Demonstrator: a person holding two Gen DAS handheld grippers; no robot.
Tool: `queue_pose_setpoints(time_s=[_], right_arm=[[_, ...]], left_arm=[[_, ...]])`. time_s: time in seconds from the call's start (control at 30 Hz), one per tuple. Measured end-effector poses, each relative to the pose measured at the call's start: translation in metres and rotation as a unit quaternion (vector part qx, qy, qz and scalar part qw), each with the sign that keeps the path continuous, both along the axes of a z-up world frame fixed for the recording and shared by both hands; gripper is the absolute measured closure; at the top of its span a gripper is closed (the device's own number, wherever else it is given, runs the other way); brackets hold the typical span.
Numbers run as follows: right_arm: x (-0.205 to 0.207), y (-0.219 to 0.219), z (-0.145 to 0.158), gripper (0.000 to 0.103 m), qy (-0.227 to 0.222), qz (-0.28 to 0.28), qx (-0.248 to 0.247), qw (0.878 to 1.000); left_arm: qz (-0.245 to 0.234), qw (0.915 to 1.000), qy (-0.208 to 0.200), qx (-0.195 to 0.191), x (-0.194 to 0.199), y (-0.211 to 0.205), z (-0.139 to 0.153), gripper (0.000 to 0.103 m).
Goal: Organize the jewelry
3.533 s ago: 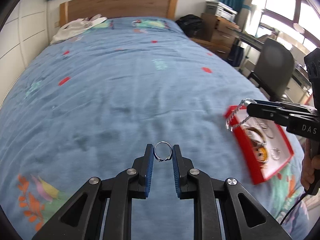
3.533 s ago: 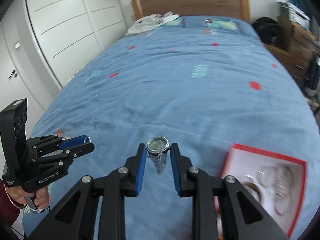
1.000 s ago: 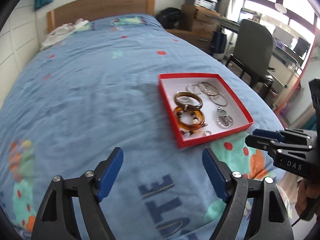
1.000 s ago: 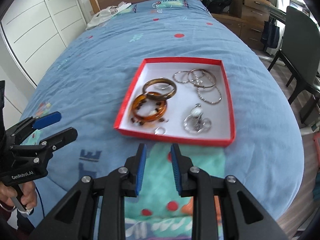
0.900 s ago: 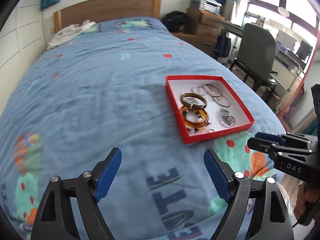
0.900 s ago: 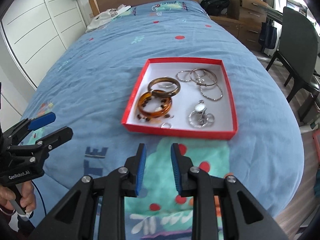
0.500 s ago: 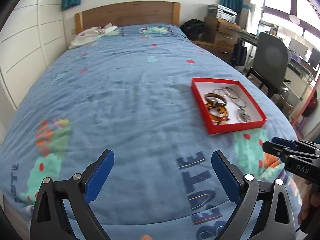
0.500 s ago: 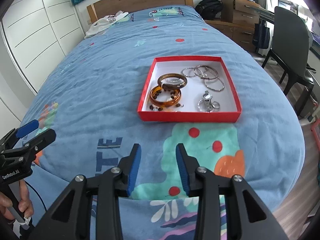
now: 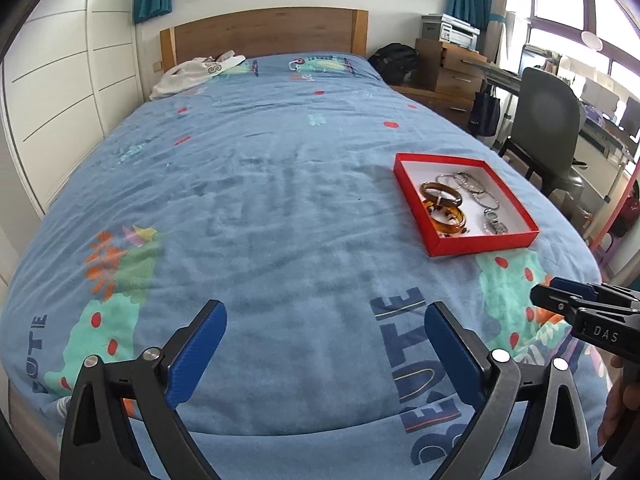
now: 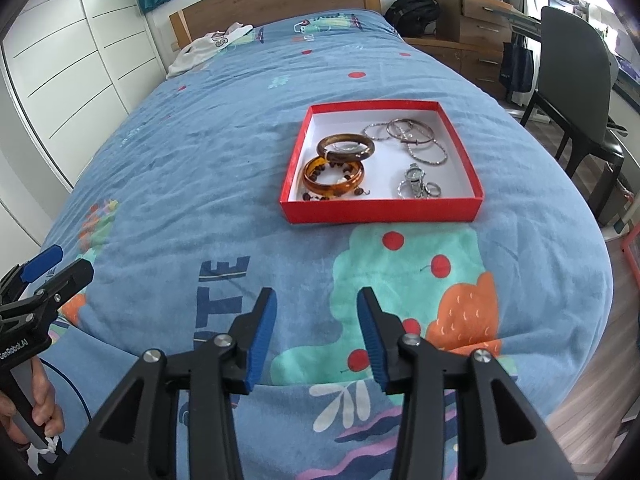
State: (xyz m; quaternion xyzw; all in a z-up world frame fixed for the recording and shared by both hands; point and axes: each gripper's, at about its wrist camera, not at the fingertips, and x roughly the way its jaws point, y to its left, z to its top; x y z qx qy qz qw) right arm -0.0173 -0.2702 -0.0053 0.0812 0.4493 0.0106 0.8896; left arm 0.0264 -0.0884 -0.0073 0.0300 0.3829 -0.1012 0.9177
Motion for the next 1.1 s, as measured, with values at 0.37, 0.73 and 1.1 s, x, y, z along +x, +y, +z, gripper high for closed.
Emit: queue_pose_setpoints(time_s=[0.37, 0.73, 1.1], right_arm=[[-0.003, -0.006, -0.012, 0.062, 0.005, -0.019, 0.004, 1.000], [-0.004, -0.007, -0.017, 0.061, 0.006, -0.031, -0.007, 0.999], [-0.003, -0.007, -0.015, 0.048, 0.003, -0.037, -0.016, 0.999]], left_arm=[[0.006, 0.9998, 0.017, -0.008, 0.002, 0.006, -0.014, 0.001], [0.005, 0.9996, 0.025, -0.015, 0.003, 0.009, -0.019, 0.001], [0.006, 0.9993, 0.034, -0.018, 0.006, 0.012, -0.025, 0.001]])
